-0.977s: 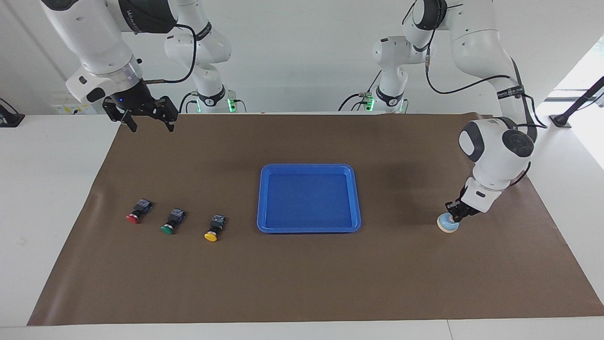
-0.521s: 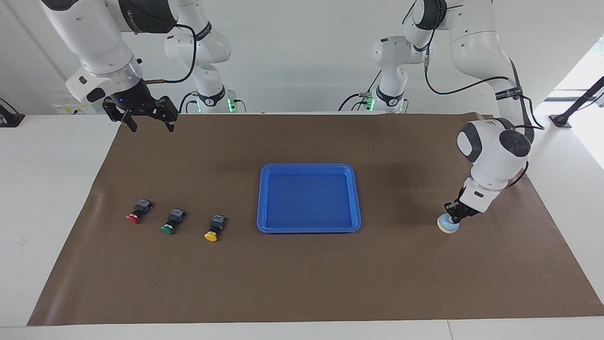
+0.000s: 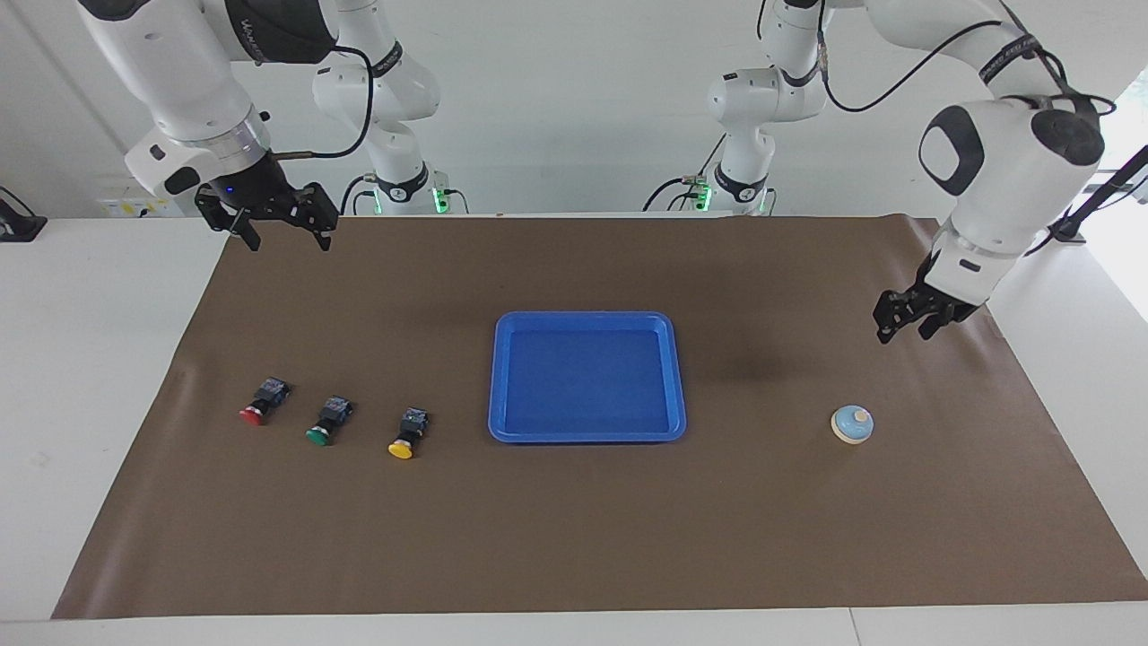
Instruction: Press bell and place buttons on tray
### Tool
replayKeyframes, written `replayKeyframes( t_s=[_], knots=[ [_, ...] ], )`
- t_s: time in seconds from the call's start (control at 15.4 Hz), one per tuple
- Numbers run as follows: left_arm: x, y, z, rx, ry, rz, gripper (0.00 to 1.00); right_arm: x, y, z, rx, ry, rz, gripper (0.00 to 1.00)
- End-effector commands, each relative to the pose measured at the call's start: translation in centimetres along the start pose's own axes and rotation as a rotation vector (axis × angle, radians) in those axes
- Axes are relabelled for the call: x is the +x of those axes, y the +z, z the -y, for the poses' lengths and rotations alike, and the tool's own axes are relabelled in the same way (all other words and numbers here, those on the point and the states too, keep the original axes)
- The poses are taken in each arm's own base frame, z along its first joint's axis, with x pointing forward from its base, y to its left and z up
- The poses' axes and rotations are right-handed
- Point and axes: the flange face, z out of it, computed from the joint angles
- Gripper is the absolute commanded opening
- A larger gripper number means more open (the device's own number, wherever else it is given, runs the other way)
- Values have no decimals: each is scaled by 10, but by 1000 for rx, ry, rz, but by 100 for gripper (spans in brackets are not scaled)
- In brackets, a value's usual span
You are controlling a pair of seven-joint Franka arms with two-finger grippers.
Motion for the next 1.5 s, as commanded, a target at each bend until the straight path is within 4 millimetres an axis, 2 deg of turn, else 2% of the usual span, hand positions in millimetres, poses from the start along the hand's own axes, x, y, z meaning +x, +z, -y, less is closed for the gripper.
replayKeyframes(
  t_s=[0.0,0.2,0.46,1.17,1.43],
  knots=[
    [-36,-42,-3,6,5,6,100,-5,0,-2,6,-16,-3,100],
    [-59,-69,-6,7,10,24,100,-5,0,-2,6,-16,-3,100],
    [-66,-87,-9,-19,9,67,100,-5,0,-2,6,-16,-2,100],
    [-72,-84,-21,-45,35,115,100,-5,0,-2,6,-16,-3,100],
    [-73,-85,-19,-43,26,109,100,-5,0,-2,7,-16,-3,100]
  ],
)
